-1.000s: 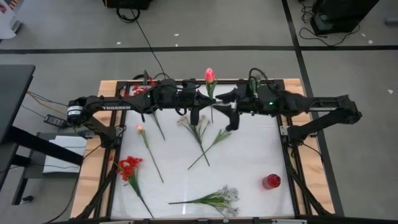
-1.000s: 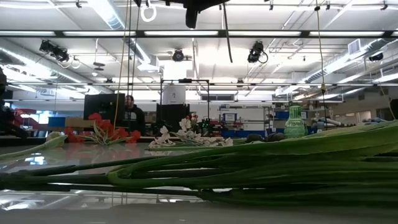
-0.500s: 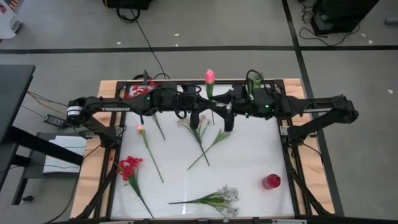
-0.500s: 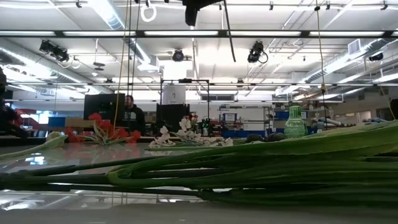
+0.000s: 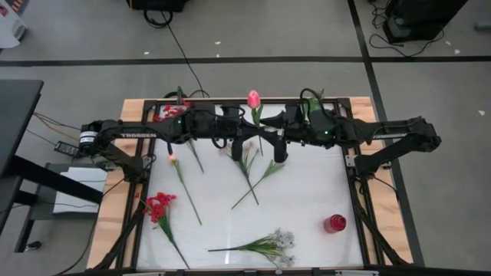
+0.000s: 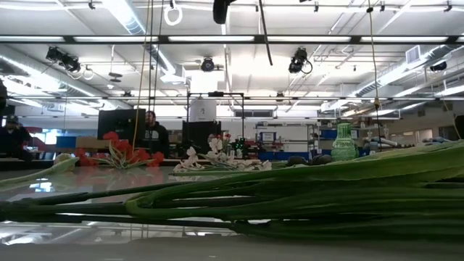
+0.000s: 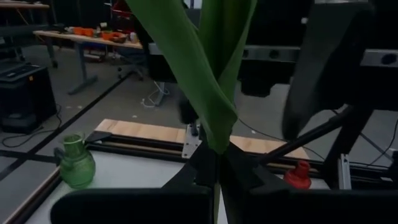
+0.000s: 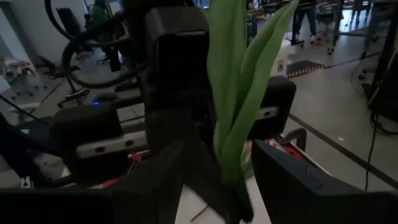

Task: Sort flowers into vase by color
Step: Put the right pink flower into the green vase

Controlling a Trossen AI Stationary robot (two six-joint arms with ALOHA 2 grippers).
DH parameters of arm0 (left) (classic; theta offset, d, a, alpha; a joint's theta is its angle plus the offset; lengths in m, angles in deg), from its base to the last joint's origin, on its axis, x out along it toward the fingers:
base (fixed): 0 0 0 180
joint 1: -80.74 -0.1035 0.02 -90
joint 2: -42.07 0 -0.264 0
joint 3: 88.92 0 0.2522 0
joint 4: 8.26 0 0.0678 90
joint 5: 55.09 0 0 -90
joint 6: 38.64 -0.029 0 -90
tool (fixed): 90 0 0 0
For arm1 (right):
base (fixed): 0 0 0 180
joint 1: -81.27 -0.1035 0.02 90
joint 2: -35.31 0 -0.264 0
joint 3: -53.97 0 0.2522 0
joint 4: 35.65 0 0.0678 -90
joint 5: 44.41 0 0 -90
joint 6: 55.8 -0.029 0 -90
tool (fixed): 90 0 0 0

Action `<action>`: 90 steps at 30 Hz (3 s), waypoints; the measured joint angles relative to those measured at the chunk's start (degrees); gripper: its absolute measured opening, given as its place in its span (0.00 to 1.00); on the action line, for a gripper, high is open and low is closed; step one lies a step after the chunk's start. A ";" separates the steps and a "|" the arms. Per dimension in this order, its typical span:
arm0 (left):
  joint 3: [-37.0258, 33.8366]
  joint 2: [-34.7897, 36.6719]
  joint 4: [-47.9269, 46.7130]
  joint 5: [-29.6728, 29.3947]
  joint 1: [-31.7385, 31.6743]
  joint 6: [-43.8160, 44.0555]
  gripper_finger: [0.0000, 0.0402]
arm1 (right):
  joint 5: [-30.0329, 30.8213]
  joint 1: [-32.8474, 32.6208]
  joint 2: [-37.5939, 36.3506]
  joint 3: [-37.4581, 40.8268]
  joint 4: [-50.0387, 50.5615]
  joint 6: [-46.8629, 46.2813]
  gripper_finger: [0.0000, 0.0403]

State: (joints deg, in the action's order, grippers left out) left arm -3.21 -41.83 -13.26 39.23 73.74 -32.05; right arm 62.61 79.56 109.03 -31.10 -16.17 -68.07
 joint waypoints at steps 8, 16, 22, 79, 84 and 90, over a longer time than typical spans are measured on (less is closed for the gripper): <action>0.00 -0.02 -0.58 0.02 1.83 -2.21 0.03 | -2.33 0.84 1.38 0.00 -0.60 -1.53 0.41; 0.00 -0.02 -1.06 -0.04 1.72 -0.30 0.04 | -4.27 0.78 1.26 -0.02 -0.99 -0.56 0.05; -0.04 1.40 -2.02 -0.06 1.16 -0.20 0.18 | -2.37 0.25 0.68 -0.02 -1.06 0.64 0.05; -0.02 29.11 -27.87 -1.64 -5.47 -7.65 0.48 | 6.89 46.15 -20.35 19.98 -6.82 18.25 0.04; -0.02 29.11 -27.85 -1.64 -5.45 -7.65 0.48 | 6.12 49.17 -19.19 22.74 -11.84 16.97 0.04; -0.02 29.11 -27.86 -1.64 -5.45 -7.63 0.48 | 4.29 51.62 -17.42 25.87 -17.30 16.50 0.04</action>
State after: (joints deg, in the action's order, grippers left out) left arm -3.24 -12.72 -41.12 37.59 68.29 -39.68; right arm 66.91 131.18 91.61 -5.23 -33.46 -51.57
